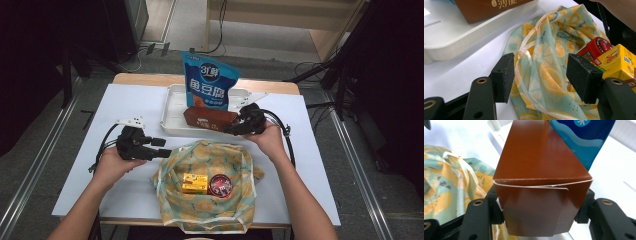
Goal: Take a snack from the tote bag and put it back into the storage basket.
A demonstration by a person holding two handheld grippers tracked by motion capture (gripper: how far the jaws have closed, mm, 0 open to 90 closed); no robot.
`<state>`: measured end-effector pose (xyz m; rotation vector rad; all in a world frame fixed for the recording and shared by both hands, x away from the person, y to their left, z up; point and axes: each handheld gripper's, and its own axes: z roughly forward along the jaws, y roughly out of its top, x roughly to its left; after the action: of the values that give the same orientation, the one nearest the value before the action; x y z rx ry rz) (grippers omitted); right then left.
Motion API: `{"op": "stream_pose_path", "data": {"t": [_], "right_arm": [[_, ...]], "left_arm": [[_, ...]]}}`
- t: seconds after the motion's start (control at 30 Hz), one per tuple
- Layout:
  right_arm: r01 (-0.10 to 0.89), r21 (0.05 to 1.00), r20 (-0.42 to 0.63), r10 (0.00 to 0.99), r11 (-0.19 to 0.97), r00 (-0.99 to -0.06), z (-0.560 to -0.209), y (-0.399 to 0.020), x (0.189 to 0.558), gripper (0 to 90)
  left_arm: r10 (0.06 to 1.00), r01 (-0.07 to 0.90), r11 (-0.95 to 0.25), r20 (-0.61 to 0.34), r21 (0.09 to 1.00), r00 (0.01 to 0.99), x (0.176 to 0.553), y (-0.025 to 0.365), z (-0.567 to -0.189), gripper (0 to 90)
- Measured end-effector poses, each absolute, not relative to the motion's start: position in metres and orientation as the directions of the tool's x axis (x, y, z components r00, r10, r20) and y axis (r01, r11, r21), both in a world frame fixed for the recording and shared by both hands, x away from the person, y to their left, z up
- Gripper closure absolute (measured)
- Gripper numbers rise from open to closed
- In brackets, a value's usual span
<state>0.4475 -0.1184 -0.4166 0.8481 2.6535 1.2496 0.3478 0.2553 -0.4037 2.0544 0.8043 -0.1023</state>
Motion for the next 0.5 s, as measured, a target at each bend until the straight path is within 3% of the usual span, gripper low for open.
{"op": "stream_pose_path", "data": {"t": [0.5], "right_arm": [[0.511, 0.71, 0.227, 0.53, 0.484, -0.817, -0.432, -0.123, 0.461, 37.7]], "left_arm": [[0.5, 0.577, -0.384, -0.363, 0.721, 0.786, 0.348, 0.255, -0.404, 40.0]]}}
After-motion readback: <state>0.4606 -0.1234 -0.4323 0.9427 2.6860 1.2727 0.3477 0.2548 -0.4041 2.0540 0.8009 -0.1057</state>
